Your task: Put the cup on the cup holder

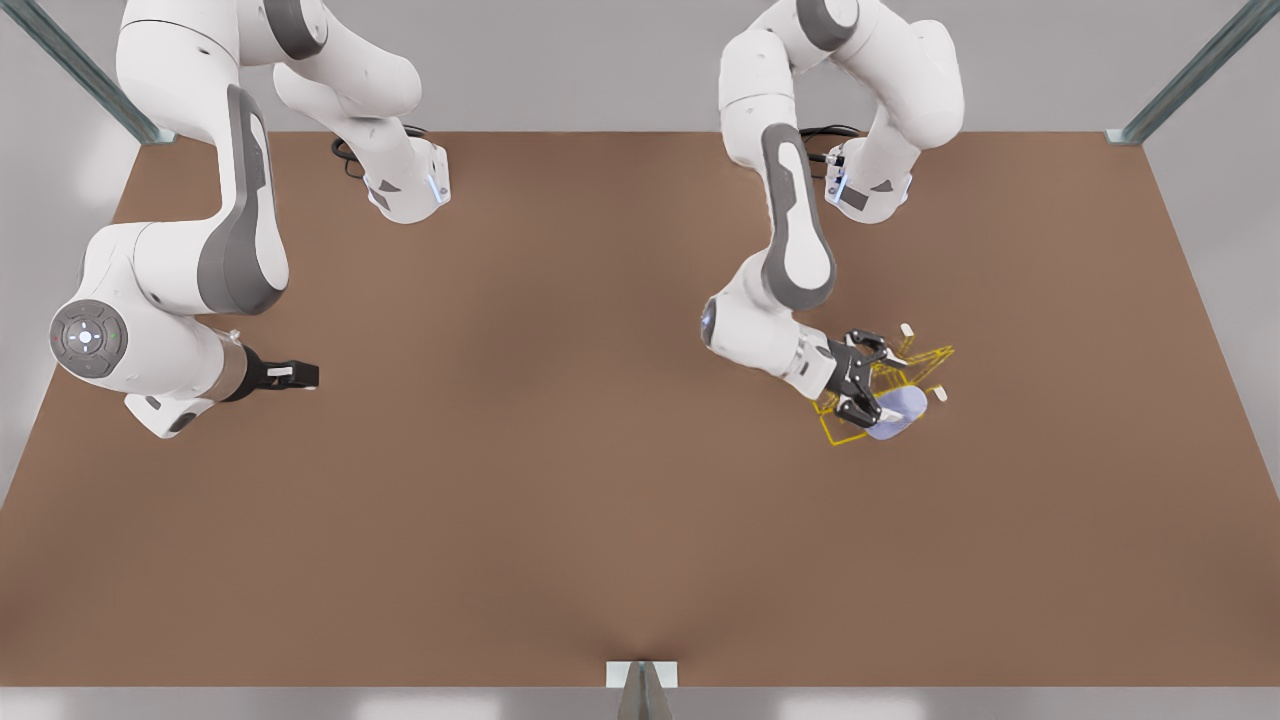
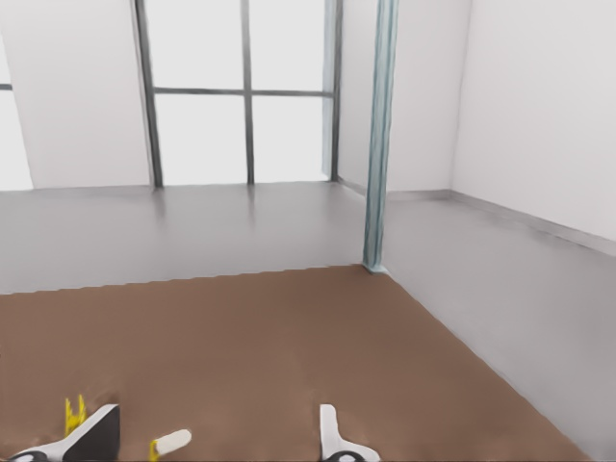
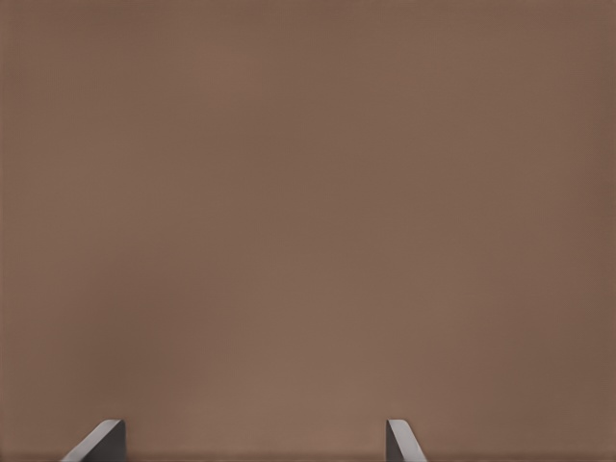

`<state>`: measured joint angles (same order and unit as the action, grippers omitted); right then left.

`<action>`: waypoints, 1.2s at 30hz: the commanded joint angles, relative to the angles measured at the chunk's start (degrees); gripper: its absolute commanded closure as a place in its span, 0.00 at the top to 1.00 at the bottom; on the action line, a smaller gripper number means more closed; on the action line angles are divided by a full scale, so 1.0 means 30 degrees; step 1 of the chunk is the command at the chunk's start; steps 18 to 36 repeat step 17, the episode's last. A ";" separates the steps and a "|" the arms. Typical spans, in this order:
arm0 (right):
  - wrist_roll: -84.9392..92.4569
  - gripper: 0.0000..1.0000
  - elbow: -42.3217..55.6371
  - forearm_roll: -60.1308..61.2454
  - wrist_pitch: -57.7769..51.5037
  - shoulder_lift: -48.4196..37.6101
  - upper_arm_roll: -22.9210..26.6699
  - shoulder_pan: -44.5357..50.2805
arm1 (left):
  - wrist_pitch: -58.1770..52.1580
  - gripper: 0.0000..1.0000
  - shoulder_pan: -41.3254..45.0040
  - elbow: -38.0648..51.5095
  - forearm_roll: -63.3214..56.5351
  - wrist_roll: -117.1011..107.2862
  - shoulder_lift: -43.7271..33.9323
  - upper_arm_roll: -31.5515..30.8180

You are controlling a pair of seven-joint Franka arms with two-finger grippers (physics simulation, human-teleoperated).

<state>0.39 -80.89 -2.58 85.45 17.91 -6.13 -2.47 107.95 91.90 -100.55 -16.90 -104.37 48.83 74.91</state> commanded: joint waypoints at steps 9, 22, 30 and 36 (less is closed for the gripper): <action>-0.0070 1.00 0.0272 -0.0077 0.0080 -0.0023 0.0020 0.0031 | -0.6569 1.00 -2.4657 0.3840 0.5067 3.3451 -1.2703 -2.5556; -0.0216 1.00 0.0566 -0.0165 0.0050 -0.0023 -0.0009 0.0118 | -1.1871 1.00 -2.4716 0.6798 0.6482 3.4469 -1.1443 -2.4150; -0.0216 1.00 0.0566 -0.0165 0.0050 -0.0023 -0.0009 0.0118 | -1.1871 1.00 -2.4716 0.6798 0.6482 3.4469 -1.1443 -2.4150; -0.0216 1.00 0.0566 -0.0165 0.0050 -0.0023 -0.0009 0.0118 | -1.1871 1.00 -2.4716 0.6798 0.6482 3.4469 -1.1443 -2.4150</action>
